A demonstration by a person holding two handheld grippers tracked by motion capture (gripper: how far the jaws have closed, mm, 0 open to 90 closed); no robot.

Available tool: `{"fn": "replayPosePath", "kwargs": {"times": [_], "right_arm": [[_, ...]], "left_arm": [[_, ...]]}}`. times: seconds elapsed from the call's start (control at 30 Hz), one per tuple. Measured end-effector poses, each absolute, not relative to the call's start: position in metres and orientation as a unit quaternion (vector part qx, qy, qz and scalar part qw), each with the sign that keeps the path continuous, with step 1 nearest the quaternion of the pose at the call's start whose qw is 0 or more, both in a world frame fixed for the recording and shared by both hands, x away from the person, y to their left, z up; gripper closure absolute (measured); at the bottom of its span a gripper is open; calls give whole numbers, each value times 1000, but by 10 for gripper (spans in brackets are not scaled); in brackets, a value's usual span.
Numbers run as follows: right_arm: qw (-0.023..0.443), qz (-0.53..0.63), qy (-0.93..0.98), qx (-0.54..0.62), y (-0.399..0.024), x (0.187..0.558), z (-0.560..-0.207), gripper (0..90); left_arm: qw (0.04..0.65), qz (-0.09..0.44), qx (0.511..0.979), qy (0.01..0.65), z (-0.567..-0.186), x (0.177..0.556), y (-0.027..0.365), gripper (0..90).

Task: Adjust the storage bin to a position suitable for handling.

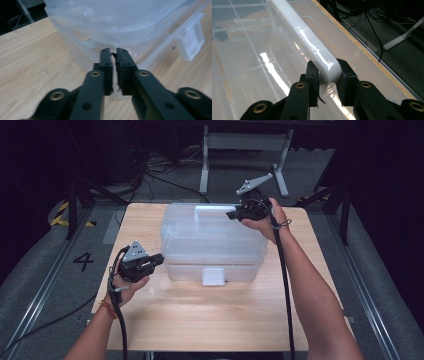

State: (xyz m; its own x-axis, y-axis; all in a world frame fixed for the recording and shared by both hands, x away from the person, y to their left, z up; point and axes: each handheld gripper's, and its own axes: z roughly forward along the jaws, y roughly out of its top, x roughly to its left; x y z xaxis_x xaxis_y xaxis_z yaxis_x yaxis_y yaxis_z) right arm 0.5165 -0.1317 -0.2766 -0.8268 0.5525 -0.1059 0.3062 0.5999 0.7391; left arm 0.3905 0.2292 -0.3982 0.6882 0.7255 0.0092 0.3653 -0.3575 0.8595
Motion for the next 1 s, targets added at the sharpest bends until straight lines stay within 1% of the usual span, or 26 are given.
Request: {"fn": "replayPosePath", "kwargs": {"times": [0.27, 0.3, 0.43, 0.53, 0.73, 0.87, 1.0], "right_arm": [[176, 370, 878, 248, -132, 513, -276, 730], [193, 375, 872, 248, -136, 509, -275, 720], [203, 389, 864, 247, -146, 499, -270, 733], [222, 403, 853, 244, -169, 482, -265, 729], [233, 435, 834, 248, -213, 456, -261, 708], [242, 448, 823, 251, -240, 439, -267, 684], [247, 449, 820, 254, -257, 426, -281, 652]], "left_arm": [[467, 209, 787, 345, -399, 394, 226, 893], [468, 211, 786, 344, -398, 394, 226, 896], [466, 212, 787, 344, -398, 394, 226, 897], [464, 215, 789, 342, -398, 394, 227, 898], [456, 222, 792, 339, -396, 392, 228, 898], [452, 224, 794, 339, -393, 392, 227, 899], [447, 228, 797, 336, -389, 393, 227, 899]]}}
